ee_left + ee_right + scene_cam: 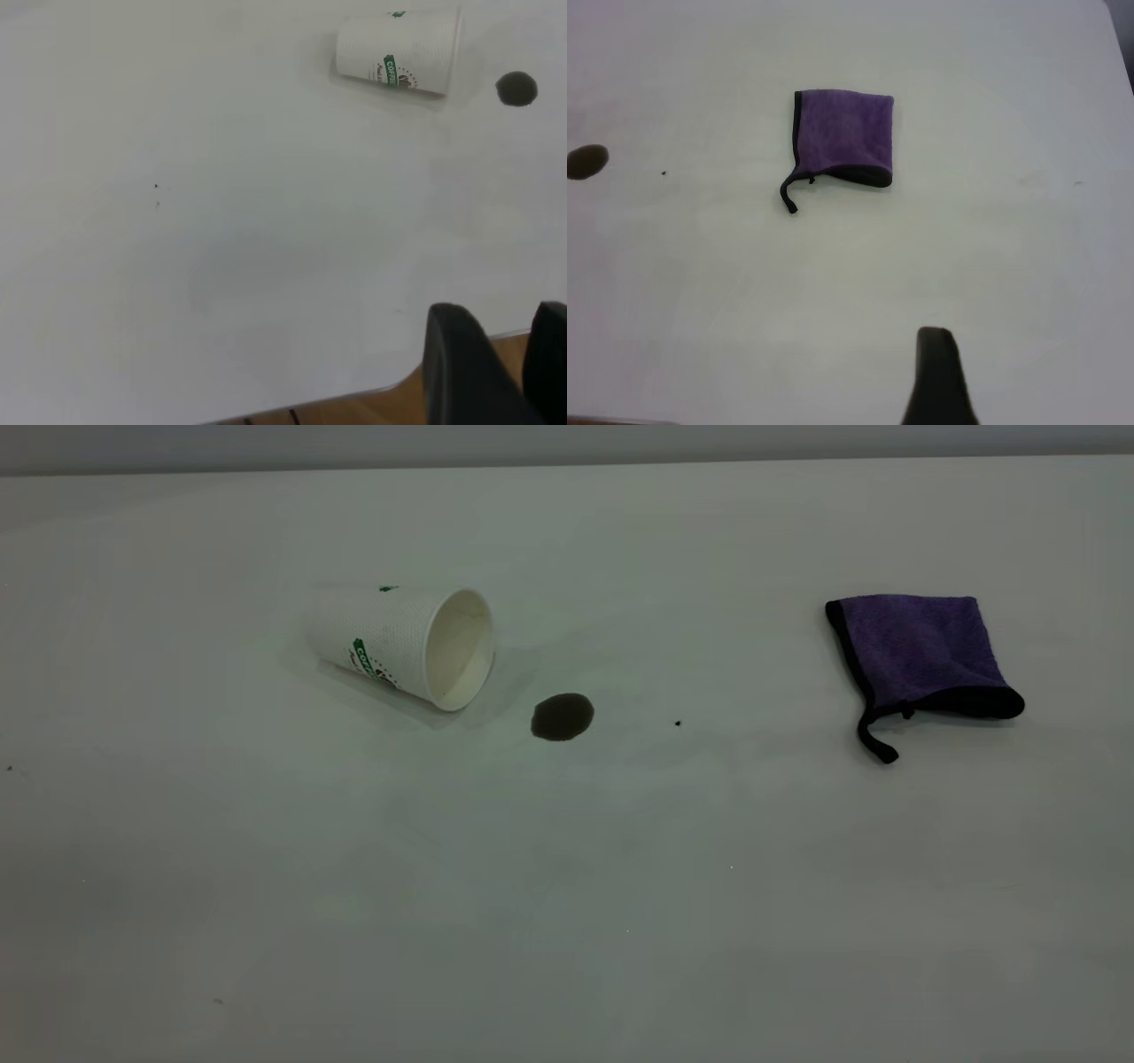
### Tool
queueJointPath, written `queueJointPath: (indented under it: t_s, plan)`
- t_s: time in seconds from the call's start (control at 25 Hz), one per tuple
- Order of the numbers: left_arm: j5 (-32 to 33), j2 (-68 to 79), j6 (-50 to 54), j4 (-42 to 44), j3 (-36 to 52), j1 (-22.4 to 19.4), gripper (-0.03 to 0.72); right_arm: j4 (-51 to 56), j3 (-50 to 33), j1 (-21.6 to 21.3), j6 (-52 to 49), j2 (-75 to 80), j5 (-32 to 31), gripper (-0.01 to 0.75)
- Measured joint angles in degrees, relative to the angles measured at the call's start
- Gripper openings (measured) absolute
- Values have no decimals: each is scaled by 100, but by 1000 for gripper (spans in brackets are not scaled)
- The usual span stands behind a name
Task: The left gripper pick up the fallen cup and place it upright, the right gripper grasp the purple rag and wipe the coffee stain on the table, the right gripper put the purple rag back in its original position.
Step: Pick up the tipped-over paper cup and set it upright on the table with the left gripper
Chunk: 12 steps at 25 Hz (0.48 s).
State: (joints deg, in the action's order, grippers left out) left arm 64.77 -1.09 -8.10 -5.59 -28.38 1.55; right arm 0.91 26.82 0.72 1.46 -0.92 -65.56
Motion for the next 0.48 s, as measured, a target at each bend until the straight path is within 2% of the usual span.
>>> queueJointPath:
  t_s: [0.32, 0.48]
  plan:
    - [-12, 16, 75, 0, -6, 0, 240, 0, 0, 0, 0, 0, 0, 582]
    - [-59, 698, 481, 134, -302, 0, 240, 0, 0, 0, 0, 0, 0, 582]
